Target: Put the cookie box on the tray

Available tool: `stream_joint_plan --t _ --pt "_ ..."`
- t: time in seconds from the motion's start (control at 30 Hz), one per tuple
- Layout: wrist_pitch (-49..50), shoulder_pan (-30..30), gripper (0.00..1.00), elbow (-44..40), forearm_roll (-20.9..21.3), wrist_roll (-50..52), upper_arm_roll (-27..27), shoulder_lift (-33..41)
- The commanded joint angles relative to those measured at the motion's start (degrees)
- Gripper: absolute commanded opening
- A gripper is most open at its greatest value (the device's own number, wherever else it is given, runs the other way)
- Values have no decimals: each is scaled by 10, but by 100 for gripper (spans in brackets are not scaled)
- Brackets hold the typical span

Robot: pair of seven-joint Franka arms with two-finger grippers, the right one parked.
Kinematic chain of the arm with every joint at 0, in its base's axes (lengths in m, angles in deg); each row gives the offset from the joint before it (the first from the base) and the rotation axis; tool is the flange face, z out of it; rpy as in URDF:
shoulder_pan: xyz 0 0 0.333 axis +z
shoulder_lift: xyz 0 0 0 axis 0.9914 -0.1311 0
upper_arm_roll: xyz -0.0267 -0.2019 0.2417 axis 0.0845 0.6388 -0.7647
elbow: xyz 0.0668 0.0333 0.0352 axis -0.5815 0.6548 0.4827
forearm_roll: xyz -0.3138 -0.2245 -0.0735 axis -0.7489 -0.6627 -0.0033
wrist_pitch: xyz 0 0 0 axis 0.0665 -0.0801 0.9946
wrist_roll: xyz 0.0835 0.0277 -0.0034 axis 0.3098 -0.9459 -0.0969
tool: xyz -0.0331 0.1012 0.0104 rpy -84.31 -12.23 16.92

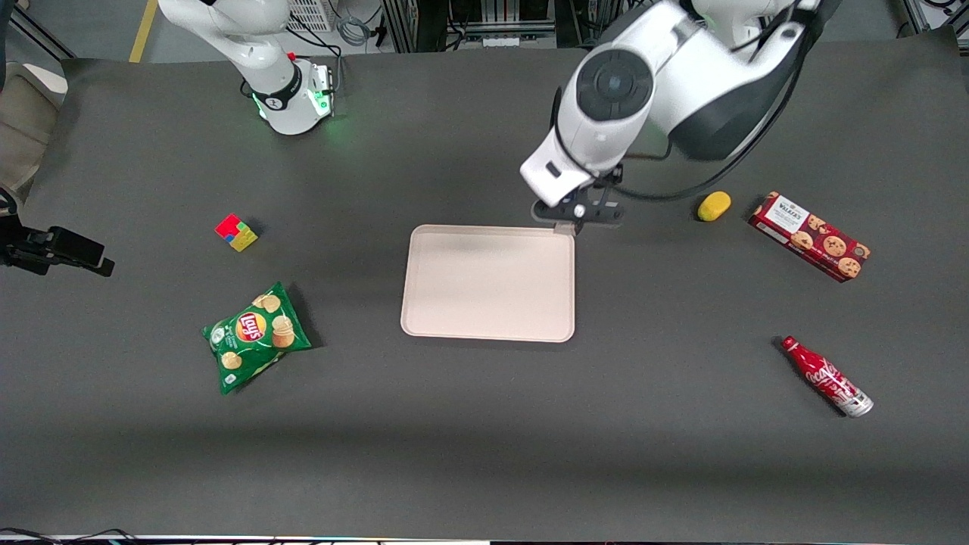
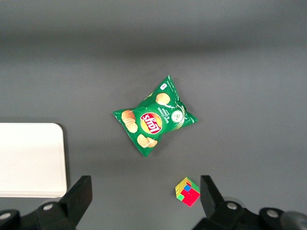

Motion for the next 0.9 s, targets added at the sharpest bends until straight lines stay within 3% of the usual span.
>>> stream_joint_plan --t 0.0,0.4,0.87 --pt "-33 6 0 24 24 14 1 3" --pt "-107 7 0 11 158 94 -8 -83" --pt "-138 7 0 -3 221 121 -33 -118"
